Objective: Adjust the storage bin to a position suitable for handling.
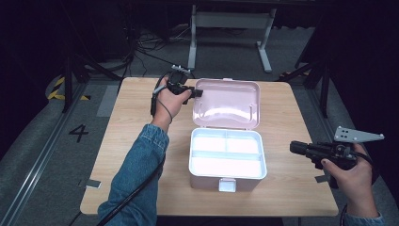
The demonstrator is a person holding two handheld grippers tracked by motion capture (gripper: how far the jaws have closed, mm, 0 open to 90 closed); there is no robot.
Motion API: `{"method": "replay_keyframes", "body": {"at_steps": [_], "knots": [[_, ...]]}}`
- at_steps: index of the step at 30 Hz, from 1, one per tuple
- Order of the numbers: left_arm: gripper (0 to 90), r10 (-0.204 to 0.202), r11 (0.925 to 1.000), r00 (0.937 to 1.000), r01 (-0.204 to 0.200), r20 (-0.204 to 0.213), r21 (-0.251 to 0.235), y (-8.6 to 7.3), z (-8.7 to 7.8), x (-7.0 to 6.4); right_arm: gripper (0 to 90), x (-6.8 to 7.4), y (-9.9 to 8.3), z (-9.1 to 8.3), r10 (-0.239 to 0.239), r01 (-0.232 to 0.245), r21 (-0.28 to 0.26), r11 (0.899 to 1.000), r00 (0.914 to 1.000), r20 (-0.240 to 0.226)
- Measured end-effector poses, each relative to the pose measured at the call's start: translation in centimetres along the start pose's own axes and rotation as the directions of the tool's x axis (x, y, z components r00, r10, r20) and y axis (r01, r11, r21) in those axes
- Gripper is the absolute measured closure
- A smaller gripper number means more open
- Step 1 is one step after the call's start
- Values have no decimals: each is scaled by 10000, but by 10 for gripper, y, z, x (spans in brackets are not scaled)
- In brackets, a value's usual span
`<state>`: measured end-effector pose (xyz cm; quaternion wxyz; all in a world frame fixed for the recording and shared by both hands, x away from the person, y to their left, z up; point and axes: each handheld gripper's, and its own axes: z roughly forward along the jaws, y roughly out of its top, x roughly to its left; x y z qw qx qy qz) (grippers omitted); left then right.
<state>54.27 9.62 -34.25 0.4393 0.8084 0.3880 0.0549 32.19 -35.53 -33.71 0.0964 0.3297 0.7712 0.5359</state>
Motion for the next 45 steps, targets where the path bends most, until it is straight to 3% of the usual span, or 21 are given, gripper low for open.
{"method": "replay_keyframes", "body": {"at_steps": [2, 8, 12, 16, 18, 23, 33, 38, 40, 45], "knots": [[657, -45, 9999, 9999, 47, -128, 130, -2, 4, 2, 823, 0, 0, 0, 10, -10, -5, 10000, 10000, 6], [644, -484, 9984, 9988, 482, 33, 311, -6, 14, 9, 821, -1, -1, 0, 69, -69, 7, 10000, 10000, -11], [629, -420, 9976, 9990, 426, -120, 542, -8, 19, 12, 814, -1, -1, 0, 98, -98, -2, 10000, 9999, -20], [619, -631, 9957, 9979, 640, -164, 666, -14, 25, 16, 814, -2, -2, 1, 118, -118, 22, 9999, 9999, -46], [627, -512, 9948, 9983, 533, -261, 864, -16, 28, 18, 813, -2, -2, 1, 125, -125, 22, 9999, 9999, -44], [654, -1024, 9908, 9947, 1024, -47, 888, -24, 32, 25, 811, -3, -2, 1, 143, -143, 44, 9999, 9999, -51], [649, -862, 9915, 9961, 876, -180, 963, -27, 33, 26, 803, -2, -2, 3, 155, -155, 44, 9999, 9998, -98], [436, -693, 9934, 9955, 748, -643, 874, -28, 29, 27, 799, -2, -2, 3, 135, -135, 46, 9999, 9998, -146], [398, -728, 9945, 9931, 793, -919, 690, -28, 21, 27, 796, -3, -2, 4, 145, -145, 35, 9999, 9998, -148], [342, -320, 9990, 9939, 351, -1053, 278, -23, -1, 20, 784, -4, 0, 6, 135, -136, -42, 9999, 9997, -189]]}}
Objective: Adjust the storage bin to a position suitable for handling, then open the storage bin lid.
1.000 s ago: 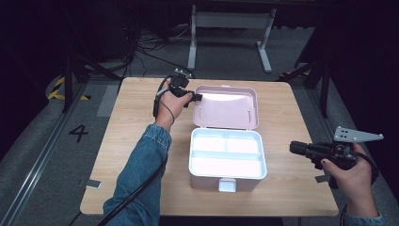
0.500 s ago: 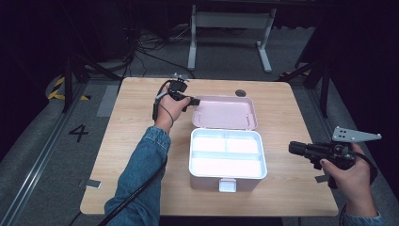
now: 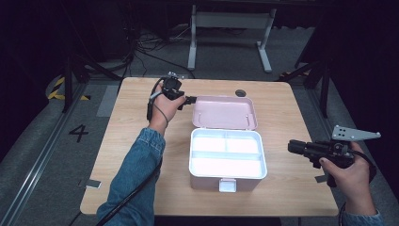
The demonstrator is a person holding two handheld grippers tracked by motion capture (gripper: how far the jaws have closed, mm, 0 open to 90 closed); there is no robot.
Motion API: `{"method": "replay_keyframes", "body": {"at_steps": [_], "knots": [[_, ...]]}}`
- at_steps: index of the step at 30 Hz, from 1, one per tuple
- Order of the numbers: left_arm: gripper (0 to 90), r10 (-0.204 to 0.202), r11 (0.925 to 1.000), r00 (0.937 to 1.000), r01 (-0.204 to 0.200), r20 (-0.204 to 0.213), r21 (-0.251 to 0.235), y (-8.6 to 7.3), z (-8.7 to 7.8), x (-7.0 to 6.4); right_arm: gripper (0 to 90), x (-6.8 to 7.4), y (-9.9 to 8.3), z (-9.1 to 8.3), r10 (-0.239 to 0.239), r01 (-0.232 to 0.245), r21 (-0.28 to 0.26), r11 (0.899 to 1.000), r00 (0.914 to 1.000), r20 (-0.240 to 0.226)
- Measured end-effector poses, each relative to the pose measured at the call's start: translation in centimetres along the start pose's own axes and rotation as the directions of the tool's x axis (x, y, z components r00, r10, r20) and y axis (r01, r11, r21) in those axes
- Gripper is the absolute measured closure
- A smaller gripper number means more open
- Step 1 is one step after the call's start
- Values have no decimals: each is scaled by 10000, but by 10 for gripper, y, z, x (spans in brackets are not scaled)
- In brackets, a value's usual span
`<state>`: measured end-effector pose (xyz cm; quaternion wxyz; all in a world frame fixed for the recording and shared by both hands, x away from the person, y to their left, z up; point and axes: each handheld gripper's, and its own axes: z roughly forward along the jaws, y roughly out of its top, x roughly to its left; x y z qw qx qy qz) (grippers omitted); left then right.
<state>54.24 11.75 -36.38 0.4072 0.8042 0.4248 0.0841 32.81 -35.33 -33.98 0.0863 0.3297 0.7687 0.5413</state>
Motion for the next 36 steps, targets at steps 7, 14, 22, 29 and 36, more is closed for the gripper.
{"method": "replay_keyframes", "body": {"at_steps": [7, 14, 22, 29, 36], "knots": [[330, 995, 9935, 9949, -984, 175, -579, -1, -59, -27, 784, -2, 3, 8, -39, 41, 115, 9999, 9999, -149], [315, 1653, 9839, 9862, -1647, 31, -692, -20, -113, -45, 784, -5, 8, 15, -102, 107, 181, 9998, 9995, -283], [304, 2053, 9778, 9769, -2074, -591, -312, -57, -169, -52, 783, -14, 14, 26, -116, 125, 252, 9996, 9993, -346], [298, 2094, 9778, 9735, -2080, -916, 246, -86, -195, -51, 773, -24, 14, 28, -58, 42, 762, 9971, 9998, 209], [289, 1956, 9777, 9715, -1826, -1339, 1036, -119, -208, -48, 751, -38, 5, 26, 106, -300, 1906, 9812, 9947, 1019]]}}
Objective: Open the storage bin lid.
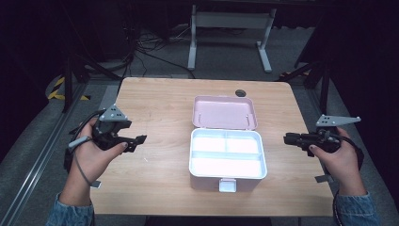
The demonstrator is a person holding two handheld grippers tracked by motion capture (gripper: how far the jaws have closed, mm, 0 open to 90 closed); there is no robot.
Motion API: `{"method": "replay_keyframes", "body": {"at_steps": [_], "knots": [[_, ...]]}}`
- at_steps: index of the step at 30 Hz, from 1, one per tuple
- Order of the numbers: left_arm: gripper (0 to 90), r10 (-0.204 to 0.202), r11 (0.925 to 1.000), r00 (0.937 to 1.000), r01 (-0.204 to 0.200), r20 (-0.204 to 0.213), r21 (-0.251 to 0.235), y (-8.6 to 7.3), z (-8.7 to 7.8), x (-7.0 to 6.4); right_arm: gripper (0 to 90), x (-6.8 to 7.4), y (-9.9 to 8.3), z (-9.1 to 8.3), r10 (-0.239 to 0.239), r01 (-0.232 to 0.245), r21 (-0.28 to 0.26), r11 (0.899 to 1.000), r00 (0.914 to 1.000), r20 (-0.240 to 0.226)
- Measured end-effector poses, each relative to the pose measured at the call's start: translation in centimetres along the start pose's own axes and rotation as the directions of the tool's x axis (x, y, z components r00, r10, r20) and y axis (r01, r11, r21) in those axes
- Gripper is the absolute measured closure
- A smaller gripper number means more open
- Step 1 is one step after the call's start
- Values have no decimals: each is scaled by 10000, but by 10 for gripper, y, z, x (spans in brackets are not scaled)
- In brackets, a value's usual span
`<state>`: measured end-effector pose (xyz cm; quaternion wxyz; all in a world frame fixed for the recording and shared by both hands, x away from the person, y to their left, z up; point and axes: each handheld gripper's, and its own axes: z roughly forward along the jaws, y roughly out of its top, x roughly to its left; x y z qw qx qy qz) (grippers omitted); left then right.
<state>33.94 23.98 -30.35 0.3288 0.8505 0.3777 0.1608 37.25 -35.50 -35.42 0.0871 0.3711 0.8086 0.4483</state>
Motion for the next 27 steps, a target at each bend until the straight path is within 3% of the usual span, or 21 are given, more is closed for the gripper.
{"method": "replay_keyframes", "body": {"at_steps": [5, 9, 11, 15, 16, 20, 23, 25, 27], "knots": [[286, -332, 9977, 9994, 337, -106, 583, -24, 0, -1, 736, -10, -11, 0, 245, -293, 822, 9962, 9979, 598], [287, -928, 9889, 9956, 933, -97, 1156, -41, 6, 2, 696, -15, -17, 2, 278, -400, 1336, 9902, 9954, 921], [285, -833, 9860, 9962, 861, -256, 1426, -45, 9, 6, 682, -17, -19, 4, 223, -403, 1665, 9852, 9938, 1091], [289, -1175, 9783, 9912, 1261, -613, 1641, -54, 17, 12, 660, -22, -25, 10, 188, -490, 2232, 9735, 9906, 1356], [295, -1288, 9771, 9902, 1361, -544, 1634, -58, 21, 14, 648, -24, -27, 12, 162, -494, 2376, 9701, 9901, 1397], [293, -1369, 9609, 9871, 1527, -828, 2310, -67, 30, 19, 636, -32, -33, 16, 108, -509, 2637, 9633, 9884, 1512], [289, -1361, 9413, 9844, 1637, -1117, 2953, -73, 36, 21, 631, -38, -39, 19, 204, -661, 2942, 9535, 9876, 1557], [289, -1380, 9263, 9840, 1685, -1126, 3370, -77, 41, 23, 626, -40, -42, 21, 109, -674, 3267, 9427, 9851, 1717], [287, -1399, 9168, 9848, 1679, -1025, 3622, -80, 46, 23, 614, -42, -44, 23, 135, -784, 3491, 9338, 9827, 1845]]}}
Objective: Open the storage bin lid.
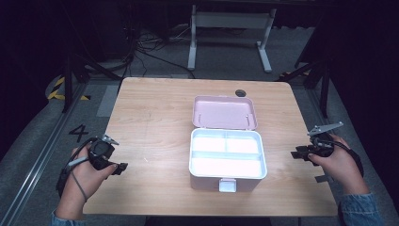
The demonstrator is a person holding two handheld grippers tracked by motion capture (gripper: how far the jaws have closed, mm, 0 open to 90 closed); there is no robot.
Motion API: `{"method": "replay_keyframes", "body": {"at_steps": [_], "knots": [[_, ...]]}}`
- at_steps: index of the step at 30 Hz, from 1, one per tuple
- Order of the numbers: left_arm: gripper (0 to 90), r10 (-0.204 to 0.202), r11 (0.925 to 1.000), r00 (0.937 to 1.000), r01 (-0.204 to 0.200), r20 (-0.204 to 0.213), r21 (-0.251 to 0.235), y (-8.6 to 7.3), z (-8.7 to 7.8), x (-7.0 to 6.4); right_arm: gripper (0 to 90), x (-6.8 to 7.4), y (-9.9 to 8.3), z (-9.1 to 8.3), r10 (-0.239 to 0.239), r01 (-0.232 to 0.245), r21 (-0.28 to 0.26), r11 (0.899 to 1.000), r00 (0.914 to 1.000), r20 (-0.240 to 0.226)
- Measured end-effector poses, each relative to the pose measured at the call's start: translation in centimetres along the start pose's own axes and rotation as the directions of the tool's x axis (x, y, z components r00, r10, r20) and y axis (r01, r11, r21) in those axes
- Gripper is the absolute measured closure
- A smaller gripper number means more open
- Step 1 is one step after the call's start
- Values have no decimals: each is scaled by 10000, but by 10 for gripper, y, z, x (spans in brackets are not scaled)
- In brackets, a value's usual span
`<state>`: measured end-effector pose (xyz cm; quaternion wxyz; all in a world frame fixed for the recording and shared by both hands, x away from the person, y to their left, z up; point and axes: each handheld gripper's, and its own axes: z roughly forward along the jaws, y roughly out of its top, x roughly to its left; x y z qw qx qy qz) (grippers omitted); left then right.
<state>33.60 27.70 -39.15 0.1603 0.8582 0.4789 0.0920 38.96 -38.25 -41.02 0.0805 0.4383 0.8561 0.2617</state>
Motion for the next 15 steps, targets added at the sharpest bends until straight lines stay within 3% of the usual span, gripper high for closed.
{"method": "replay_keyframes", "body": {"at_steps": [5, 9, 15], "knots": [[283, 38, 9980, 10000, -42, 68, 637, -2, 12, 4, 603, -4, -4, 7, 112, -122, 451, 9989, 9997, 213], [283, -175, 9950, 9998, 169, 57, 983, -4, 17, 6, 598, -6, -7, 10, 142, -166, 691, 9975, 9993, 356], [282, -49, 9940, 9997, 23, 240, 1091, -2, 20, 5, 580, -3, -6, 9, 18, -41, 659, 9978, 9994, 339]]}}
